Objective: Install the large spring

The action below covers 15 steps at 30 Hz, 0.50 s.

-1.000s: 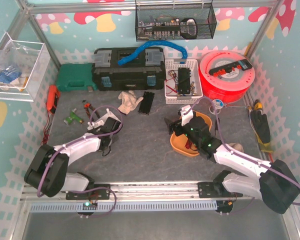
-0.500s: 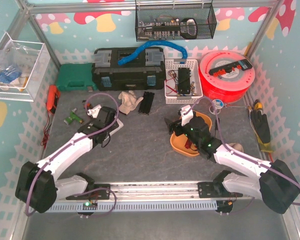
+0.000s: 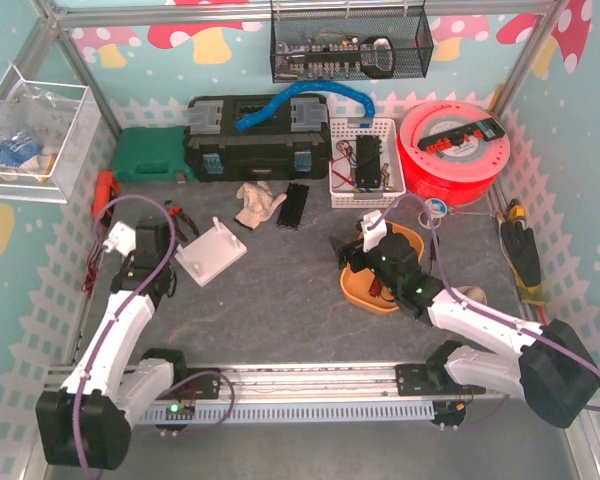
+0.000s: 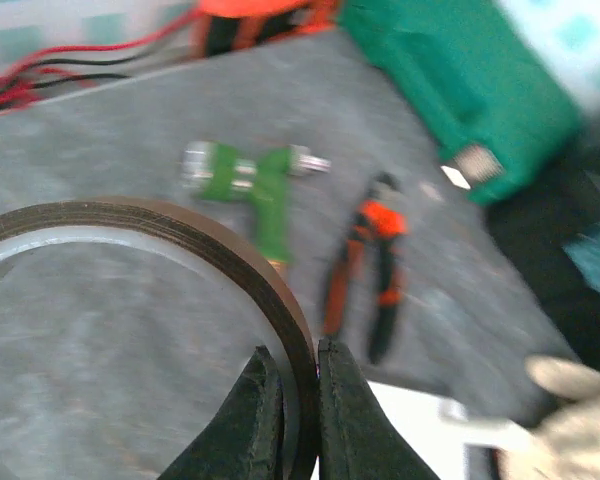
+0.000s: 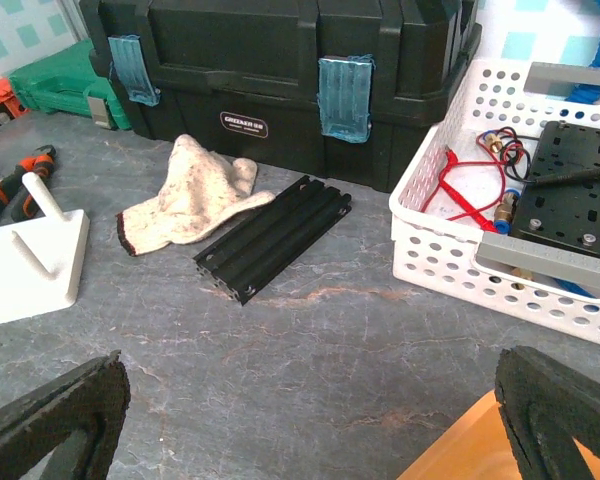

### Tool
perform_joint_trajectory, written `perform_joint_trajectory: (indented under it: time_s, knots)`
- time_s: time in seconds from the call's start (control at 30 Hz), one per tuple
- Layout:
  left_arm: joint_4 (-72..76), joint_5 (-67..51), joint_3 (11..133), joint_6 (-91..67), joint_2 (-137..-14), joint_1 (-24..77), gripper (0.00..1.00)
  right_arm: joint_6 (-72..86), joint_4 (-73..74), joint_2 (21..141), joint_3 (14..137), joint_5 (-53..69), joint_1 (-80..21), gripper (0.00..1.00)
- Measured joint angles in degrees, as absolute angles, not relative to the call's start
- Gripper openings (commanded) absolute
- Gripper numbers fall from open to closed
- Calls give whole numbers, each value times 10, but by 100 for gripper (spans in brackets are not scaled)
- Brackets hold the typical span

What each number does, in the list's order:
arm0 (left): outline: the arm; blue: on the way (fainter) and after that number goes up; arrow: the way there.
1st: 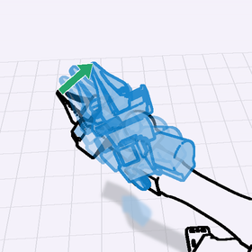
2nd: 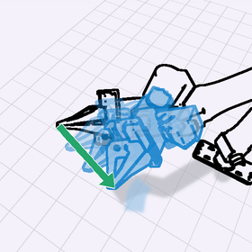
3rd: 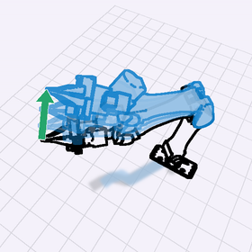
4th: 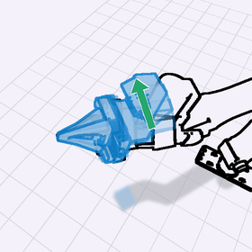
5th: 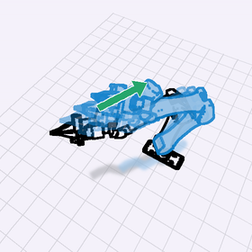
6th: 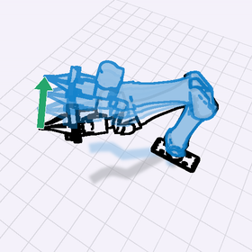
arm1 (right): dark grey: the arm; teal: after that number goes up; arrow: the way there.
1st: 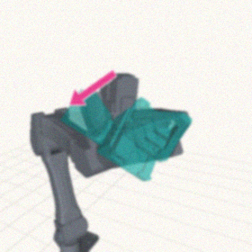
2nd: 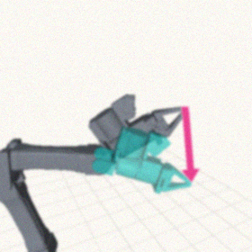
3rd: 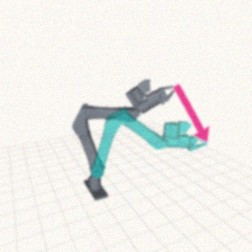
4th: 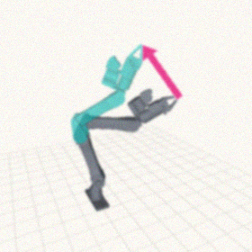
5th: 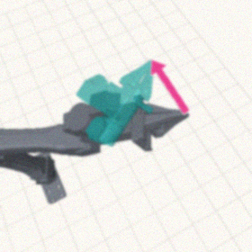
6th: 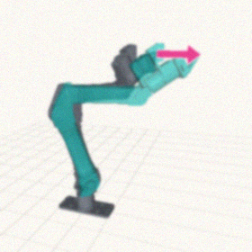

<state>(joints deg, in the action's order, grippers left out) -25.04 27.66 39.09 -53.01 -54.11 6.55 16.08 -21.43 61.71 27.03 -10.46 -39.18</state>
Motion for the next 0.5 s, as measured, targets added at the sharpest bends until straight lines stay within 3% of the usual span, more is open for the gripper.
perform_joint_trajectory:
  time_s: [0.33, 0.5]
  knots:
    - [-272, 276, 272, -616, -529, -85, 0, 161, -213, 617, 270, -107, -392, 99]
    - [-278, 272, 264, -651, -563, -106, 16, 161, -208, 617, 270, -109, -392, 99]
